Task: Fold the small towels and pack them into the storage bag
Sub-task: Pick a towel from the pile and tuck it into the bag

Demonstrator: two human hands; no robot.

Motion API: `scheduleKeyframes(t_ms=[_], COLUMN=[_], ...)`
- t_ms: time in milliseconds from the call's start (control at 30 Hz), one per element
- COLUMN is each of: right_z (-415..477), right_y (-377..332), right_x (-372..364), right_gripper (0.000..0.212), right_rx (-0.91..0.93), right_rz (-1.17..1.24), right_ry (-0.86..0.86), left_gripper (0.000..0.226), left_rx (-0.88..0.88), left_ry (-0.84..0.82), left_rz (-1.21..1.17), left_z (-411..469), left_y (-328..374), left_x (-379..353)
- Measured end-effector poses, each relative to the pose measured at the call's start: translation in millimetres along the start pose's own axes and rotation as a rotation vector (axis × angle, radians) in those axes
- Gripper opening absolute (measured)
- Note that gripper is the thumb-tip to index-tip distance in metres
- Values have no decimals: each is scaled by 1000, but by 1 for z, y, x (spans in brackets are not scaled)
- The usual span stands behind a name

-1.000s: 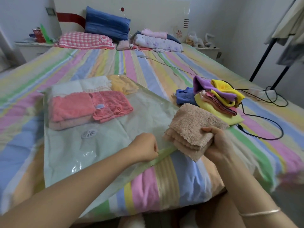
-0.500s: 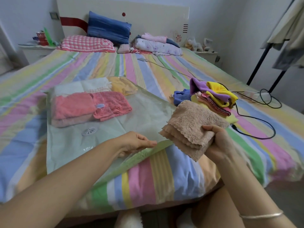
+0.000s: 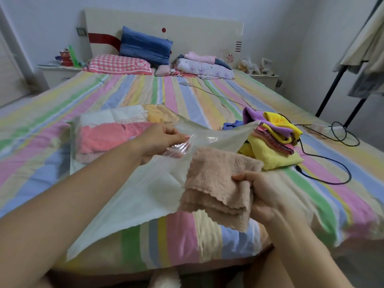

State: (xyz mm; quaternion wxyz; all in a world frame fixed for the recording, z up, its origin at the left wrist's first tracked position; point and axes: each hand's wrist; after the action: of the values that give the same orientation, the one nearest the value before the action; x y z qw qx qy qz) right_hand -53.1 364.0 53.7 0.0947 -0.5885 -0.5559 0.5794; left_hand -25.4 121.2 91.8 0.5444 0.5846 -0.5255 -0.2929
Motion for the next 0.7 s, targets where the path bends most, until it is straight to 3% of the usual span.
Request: scheduleKeyframes(t_ms=[167, 300, 367, 400, 467, 567, 600, 667, 700], right_z=[25, 58, 81, 96, 130, 180, 198, 211, 206], right_y=[15, 25, 33, 43, 64, 95, 106, 119, 119], right_x=[-33, -70, -87, -92, -93, -76, -67, -58, -60], right_gripper=[28, 42, 34, 25, 28, 36, 40, 50, 56], right_rx=[160, 360, 465, 600, 818, 819, 807, 758, 749], right_rz=[-58, -399, -479, -497, -721, -1223, -1489, -1891, -1968], right_ry=[173, 334, 320, 273, 109, -135, -211, -422, -500], left_gripper=[22, 17, 17, 18, 19, 11, 12, 27, 29], left_rx=[-52, -116, -145, -155, -173, -130, -104, -51, -21], left_ry=[-74, -116, -123, -124, -125, -207, -249, -258, -205], left_rz=[76, 67, 49, 15, -93, -262, -275, -259, -268], left_z=[-16, -25, -26, -25, -24, -22, -22, -12, -6], left_y=[11, 15, 17, 18, 21, 21, 18, 2, -9], left_x=[-5, -11, -8, -6, 1, 22, 31, 52, 64])
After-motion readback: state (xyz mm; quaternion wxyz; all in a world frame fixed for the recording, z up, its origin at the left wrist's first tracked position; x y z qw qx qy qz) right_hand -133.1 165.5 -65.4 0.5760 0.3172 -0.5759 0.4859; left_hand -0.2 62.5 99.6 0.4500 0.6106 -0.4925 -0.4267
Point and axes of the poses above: each hand's wrist, its own z-axis towards the middle knuckle, its own x-axis out of the back of the hand, y = z × x, and after that the axes turned 11 degrees about x, right-handed
